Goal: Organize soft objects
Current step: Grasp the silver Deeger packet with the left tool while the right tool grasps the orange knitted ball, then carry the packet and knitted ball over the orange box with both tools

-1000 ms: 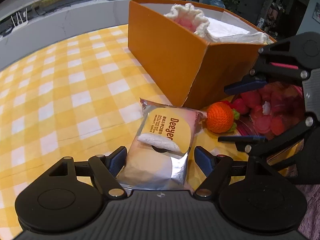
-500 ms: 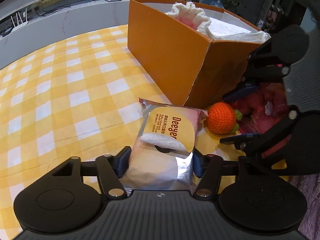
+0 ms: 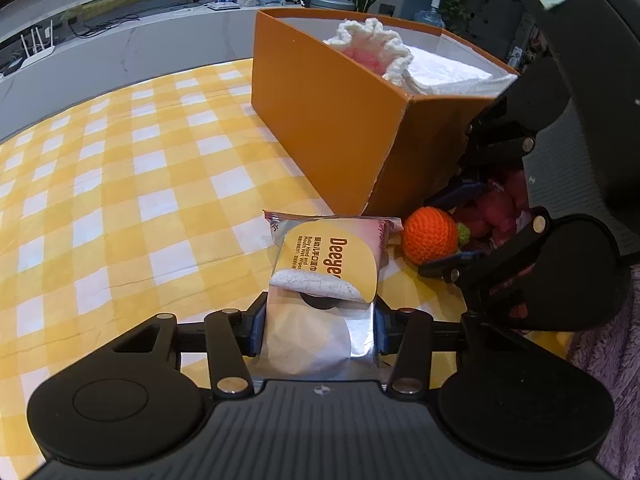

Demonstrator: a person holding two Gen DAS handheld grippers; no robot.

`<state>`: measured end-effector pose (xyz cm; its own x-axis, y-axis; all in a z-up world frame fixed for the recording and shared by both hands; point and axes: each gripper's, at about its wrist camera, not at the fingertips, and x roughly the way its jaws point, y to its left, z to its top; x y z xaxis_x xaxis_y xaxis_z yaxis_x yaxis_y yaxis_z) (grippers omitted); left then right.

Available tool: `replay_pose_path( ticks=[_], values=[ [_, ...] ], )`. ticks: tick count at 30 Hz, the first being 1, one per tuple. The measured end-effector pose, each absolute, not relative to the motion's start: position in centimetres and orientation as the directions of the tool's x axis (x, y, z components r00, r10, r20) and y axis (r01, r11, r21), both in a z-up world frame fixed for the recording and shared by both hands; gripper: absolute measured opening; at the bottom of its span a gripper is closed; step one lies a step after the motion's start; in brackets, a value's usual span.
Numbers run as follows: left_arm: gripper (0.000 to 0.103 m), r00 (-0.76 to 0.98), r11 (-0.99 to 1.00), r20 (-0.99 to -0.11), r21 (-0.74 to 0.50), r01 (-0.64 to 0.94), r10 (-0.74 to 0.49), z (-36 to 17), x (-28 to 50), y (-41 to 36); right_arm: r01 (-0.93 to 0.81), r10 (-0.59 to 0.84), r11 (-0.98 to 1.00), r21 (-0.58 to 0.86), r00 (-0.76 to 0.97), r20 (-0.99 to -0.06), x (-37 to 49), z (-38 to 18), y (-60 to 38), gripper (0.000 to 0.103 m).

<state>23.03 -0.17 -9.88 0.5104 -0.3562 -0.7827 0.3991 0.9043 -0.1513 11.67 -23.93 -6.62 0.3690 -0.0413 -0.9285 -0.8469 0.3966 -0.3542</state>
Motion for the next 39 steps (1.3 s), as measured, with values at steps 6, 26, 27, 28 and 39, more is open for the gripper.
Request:
replay_pose_path(
  ticks=[6, 26, 27, 28, 39],
  values=[
    [0.054, 0.528, 0.907, -0.767, -0.164, 0.388, -0.365, -9.3, 22.5, 0.1, -0.847, 0.041, 0.426, -0.319, 0.371, -0.928, 10.4, -4.4, -24.2, 0.041],
    [0.054, 0.676, 0.954, -0.674, -0.228, 0.195, -0.299, -2.8, 15.6, 1.1, -0.763, 0.355, 0.6, -0.239, 0.522, -0.775, 5.0, 5.8, -30.2, 0.041],
    [0.054, 0.686, 0.952, -0.662, -0.237, 0.191, -0.303, -2.2, 15.5, 1.0, -0.75, 0.37, 0.62, -0.229, 0.538, -0.758, 4.9, 6.4, -31.0, 0.041],
    [0.054, 0.693, 0.95, -0.652, -0.245, 0.192, -0.308, -1.4, 15.4, 0.8, -0.739, 0.379, 0.637, -0.221, 0.549, -0.745, 4.9, 6.9, -31.7, 0.041],
    [0.054, 0.683, 0.93, -0.631, -0.269, 0.252, -0.368, 2.8, 19.5, -5.0, -0.599, 0.36, 0.783, -0.167, 0.656, -0.664, 7.0, 9.7, -39.7, 0.041]
  ],
)
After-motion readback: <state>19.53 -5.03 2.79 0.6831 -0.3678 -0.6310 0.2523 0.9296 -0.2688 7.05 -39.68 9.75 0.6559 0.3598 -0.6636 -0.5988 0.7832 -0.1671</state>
